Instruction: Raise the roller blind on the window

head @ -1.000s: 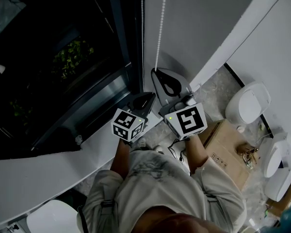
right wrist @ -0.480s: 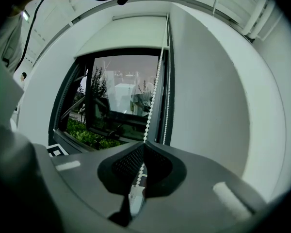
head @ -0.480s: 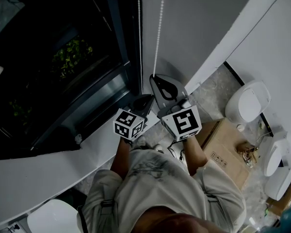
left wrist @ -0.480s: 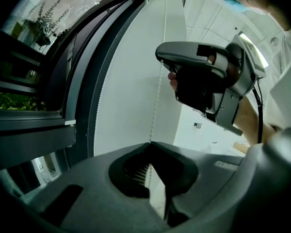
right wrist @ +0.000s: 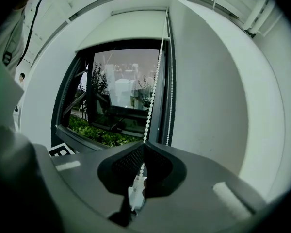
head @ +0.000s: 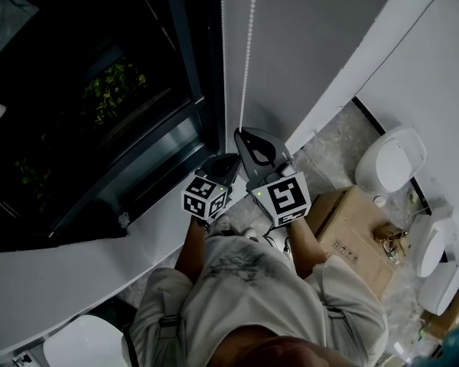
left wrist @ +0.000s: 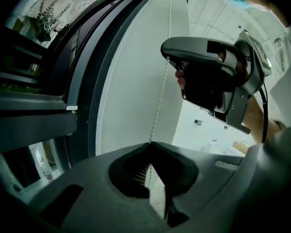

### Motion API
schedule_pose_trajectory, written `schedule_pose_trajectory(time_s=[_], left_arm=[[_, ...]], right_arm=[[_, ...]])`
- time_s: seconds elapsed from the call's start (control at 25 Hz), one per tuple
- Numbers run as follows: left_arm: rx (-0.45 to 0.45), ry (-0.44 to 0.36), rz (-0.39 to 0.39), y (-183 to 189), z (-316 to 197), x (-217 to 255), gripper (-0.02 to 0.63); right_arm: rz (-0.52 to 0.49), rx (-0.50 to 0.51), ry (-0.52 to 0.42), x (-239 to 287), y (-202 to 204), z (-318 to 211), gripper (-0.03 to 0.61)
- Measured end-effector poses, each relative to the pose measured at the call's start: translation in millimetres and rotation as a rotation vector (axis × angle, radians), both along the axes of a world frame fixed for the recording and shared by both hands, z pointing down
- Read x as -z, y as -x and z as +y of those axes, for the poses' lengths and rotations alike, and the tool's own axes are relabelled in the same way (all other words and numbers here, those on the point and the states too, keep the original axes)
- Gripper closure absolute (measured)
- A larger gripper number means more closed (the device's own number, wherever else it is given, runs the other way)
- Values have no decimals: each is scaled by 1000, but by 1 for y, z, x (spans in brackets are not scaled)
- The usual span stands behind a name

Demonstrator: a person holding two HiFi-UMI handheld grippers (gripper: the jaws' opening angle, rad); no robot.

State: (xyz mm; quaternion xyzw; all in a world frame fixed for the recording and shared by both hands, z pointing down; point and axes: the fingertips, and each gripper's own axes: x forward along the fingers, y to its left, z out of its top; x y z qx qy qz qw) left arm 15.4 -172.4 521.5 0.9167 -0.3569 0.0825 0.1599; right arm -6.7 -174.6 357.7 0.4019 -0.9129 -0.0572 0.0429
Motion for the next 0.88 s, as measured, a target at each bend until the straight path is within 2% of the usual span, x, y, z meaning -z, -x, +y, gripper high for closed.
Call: schedule_pose_trajectory(time_s=[0.68,0.88], left_arm=[[-6,46,-37,5,16,-42,603],[-17,28,-83,11,26,-35,598]], right_arm=[[14,-8,65,-42,3,7,568],[9,-5,65,-43,2,7,568]])
